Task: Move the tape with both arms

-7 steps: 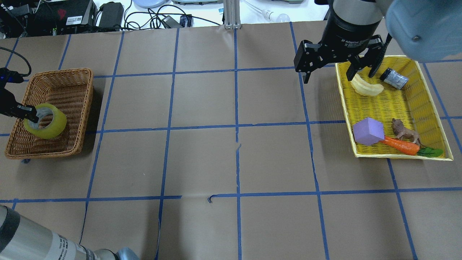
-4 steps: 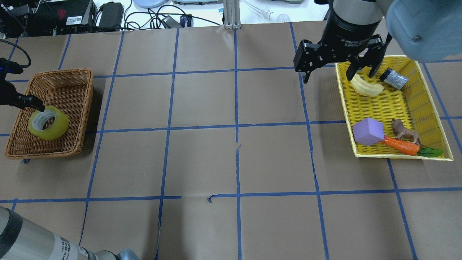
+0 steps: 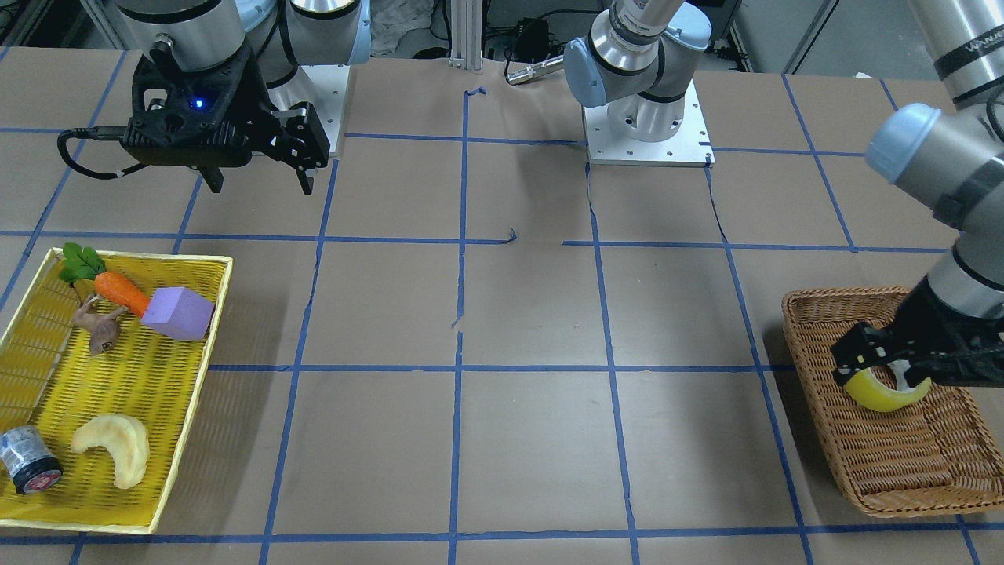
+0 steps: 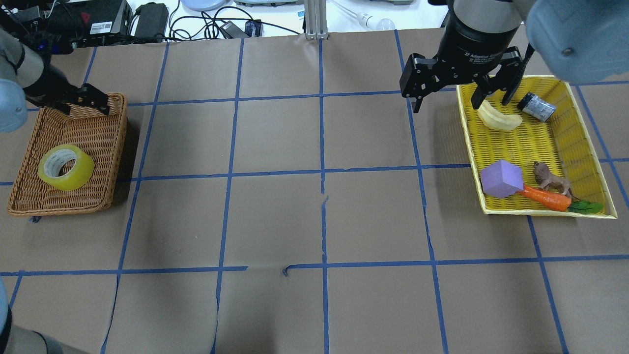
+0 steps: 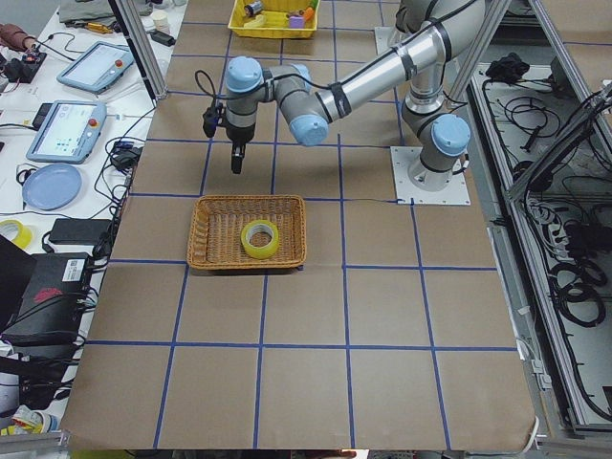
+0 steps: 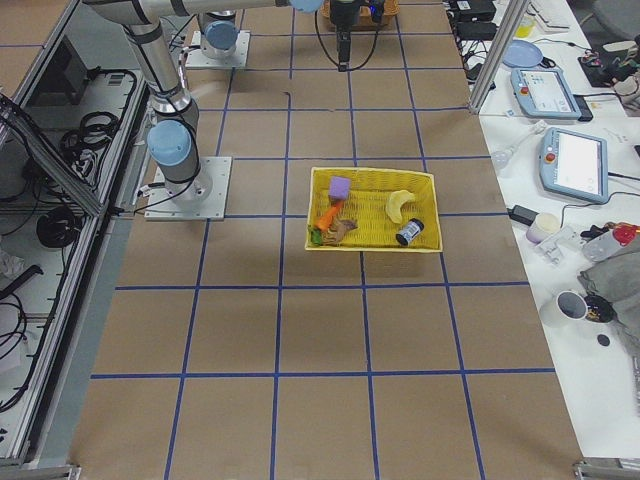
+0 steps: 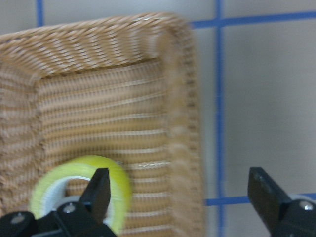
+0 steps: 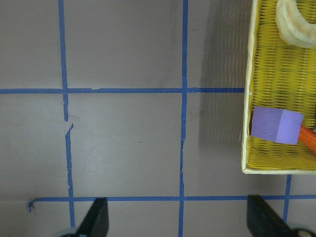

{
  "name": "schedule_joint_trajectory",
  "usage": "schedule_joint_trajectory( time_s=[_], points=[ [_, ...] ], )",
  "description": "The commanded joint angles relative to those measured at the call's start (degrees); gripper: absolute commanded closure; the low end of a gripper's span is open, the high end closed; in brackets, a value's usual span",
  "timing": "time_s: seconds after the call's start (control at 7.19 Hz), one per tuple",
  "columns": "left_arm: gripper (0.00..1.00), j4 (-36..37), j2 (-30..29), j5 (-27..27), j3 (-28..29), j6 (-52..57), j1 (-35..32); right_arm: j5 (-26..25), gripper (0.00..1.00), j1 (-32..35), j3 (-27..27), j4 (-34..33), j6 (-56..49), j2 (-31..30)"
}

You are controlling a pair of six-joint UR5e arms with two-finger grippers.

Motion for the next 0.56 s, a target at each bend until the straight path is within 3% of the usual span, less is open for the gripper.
schedule_joint_trajectory(
  time_s=[0.0,0.28,0.42],
  points=[
    [0.0,-13.1,5.3,0.1,1.0,-10.0,-9.2,0.0,0.0,-0.1,-0.2,0.1,0.0,0.1],
    [0.0,-22.4,8.3,0.4,3.6,-13.1,-14.2,0.1,0.0,-0.2,-0.3,-0.1,0.0,0.3],
    [0.0,-23.6,9.5,0.6,3.9,-13.2,-16.8,0.1,0.0,-0.2,-0.3,-0.1,0.0,0.2]
  ],
)
